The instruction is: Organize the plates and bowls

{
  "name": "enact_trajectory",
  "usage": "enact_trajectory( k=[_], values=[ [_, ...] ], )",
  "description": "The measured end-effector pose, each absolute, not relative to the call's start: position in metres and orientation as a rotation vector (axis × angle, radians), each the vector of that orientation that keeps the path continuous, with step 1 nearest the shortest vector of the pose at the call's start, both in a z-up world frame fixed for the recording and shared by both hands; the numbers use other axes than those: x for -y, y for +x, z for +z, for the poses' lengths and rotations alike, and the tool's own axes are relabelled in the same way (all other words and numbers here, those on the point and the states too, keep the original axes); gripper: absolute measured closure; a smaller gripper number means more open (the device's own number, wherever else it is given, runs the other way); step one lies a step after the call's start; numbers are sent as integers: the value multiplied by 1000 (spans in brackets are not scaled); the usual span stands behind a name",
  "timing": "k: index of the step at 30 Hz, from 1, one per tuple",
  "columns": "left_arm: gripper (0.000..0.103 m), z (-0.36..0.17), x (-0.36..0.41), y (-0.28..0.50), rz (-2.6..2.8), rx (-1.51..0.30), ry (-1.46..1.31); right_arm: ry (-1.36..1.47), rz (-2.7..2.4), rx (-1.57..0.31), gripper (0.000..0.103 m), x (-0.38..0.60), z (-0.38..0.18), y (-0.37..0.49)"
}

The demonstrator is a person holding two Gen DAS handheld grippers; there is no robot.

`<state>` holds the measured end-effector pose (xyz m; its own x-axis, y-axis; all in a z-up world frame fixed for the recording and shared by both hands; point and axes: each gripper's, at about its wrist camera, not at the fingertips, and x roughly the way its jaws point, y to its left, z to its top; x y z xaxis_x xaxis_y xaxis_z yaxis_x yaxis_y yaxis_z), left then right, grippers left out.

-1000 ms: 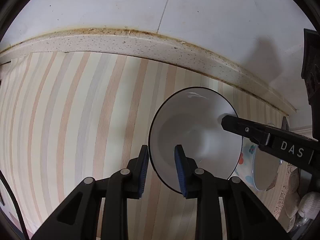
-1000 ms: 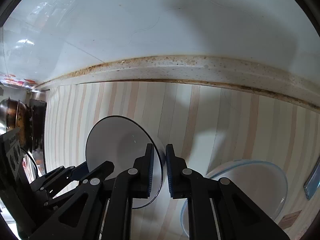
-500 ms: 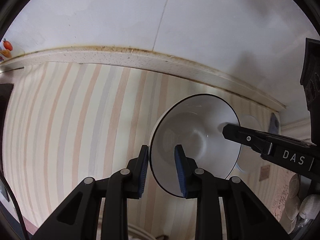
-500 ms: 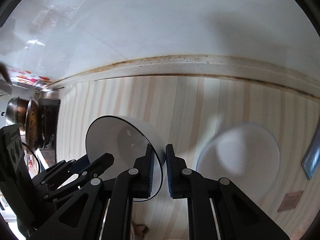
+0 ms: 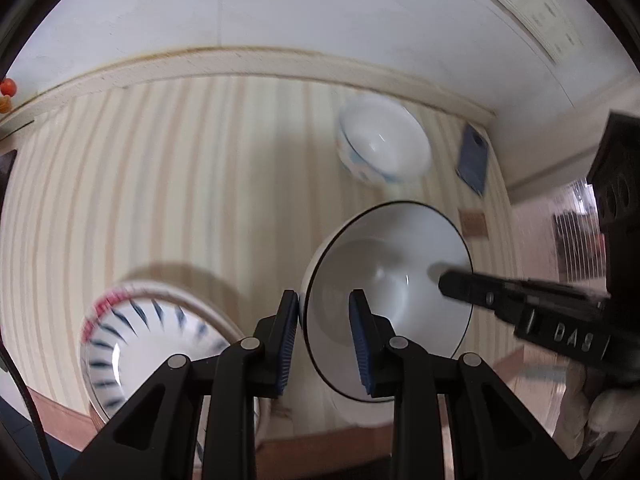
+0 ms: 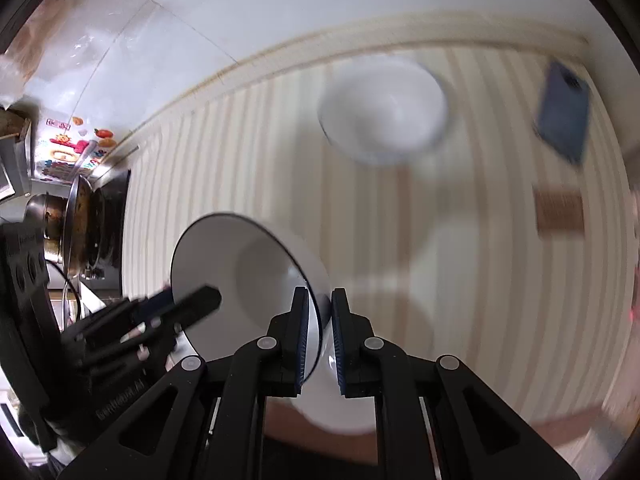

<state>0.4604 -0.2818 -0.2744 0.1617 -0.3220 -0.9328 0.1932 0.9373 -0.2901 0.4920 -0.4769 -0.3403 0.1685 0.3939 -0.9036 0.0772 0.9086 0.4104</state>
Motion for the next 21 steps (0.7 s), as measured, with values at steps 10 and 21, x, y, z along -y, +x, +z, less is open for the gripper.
enact_trajectory(
  k=[10, 21],
  values=[
    [79, -295, 312, 414, -440, -1409, -28, 468, 179, -1467, 90, 497, -379, 400],
    [79, -321, 329, 405, -437, -1448, 57, 488, 141, -1511, 90, 511, -407, 389]
  ],
)
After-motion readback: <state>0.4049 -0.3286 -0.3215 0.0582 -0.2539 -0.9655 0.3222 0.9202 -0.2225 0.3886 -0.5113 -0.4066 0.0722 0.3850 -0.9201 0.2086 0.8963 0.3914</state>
